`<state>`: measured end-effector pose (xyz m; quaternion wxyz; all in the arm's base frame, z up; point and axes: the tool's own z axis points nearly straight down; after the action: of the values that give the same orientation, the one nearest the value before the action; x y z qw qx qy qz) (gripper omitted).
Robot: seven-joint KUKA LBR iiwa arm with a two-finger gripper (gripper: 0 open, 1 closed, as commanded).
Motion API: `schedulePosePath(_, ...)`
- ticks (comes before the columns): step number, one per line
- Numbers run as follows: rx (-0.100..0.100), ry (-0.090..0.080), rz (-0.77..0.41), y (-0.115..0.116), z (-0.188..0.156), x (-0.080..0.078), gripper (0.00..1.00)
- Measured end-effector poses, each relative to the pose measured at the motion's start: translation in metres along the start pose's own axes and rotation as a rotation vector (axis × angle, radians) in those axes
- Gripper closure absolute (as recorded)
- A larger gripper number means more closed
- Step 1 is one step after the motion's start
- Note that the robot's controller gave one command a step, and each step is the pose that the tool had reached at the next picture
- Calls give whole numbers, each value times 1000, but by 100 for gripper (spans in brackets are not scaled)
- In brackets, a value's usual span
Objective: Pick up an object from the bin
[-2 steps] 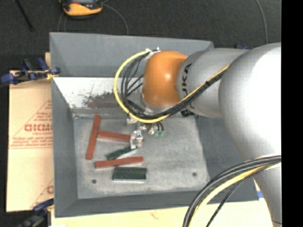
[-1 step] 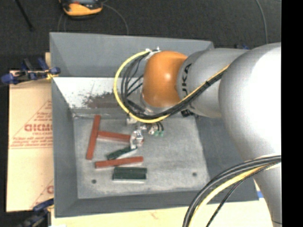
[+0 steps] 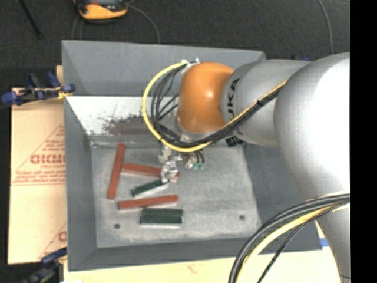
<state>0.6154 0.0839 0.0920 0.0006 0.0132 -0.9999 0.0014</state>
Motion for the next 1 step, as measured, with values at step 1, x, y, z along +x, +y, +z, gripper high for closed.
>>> schedulePosePath(1,0,0,1,0,0,0,100)
